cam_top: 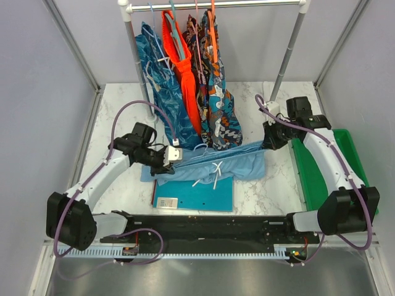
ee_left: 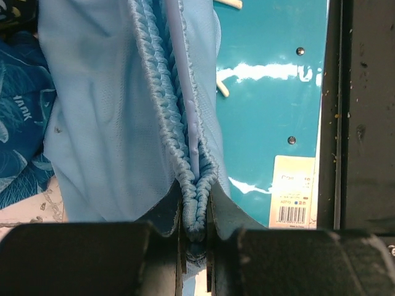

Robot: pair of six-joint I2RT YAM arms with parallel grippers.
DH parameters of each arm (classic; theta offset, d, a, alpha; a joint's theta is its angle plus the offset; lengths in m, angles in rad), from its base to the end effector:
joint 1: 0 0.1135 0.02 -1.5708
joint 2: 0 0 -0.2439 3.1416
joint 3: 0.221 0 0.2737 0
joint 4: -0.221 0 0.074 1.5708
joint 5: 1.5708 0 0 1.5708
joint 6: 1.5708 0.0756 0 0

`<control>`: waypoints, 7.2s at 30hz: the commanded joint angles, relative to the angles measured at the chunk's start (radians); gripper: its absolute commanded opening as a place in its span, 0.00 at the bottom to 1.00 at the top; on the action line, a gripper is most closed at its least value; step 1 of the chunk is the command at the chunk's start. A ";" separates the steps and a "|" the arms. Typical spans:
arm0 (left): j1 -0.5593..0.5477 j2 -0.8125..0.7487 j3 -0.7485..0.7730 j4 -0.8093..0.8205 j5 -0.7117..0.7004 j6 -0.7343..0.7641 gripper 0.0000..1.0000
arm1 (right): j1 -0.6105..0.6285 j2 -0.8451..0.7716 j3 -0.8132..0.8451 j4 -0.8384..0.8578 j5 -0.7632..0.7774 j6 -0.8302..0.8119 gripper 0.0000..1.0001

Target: Place the shorts on the hanger

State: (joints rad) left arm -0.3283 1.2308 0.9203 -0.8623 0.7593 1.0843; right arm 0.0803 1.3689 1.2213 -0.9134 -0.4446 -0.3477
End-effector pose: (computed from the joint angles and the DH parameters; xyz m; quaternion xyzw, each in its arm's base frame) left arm 0.2305 -0.1335 0.2002 0.6467 0.6451 -0.2699 0.3047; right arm 0.3099 0.0576 0.2484 -0.2548 0.9105 0.1787 0.2722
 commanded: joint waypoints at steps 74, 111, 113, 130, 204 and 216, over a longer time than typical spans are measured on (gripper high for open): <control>-0.118 -0.137 0.524 0.049 0.025 -0.492 0.76 | 0.589 -0.079 0.515 -0.099 -0.008 -0.205 0.00; -0.660 0.102 0.621 0.293 -0.348 -0.426 0.02 | 0.589 -0.290 0.465 -0.312 0.006 -0.036 0.05; -0.638 0.058 0.580 0.324 -0.290 -0.428 0.02 | 0.589 -0.312 0.426 -0.317 0.017 -0.036 0.24; -0.450 -0.073 0.577 0.290 -0.020 -0.531 0.02 | 0.587 -0.453 0.221 -0.312 0.153 -0.036 0.25; -0.762 0.384 0.636 0.983 -0.664 -0.517 0.69 | -0.068 -0.666 0.587 -0.499 0.511 0.303 0.00; -0.588 0.616 0.789 0.991 -0.934 -0.471 0.46 | -0.063 -0.440 0.684 -0.489 0.380 0.262 0.00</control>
State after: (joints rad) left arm -1.0298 1.9312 1.7420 0.0784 -0.0555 0.6193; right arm 0.0166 0.8150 1.8179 -1.4345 -0.0036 -0.0601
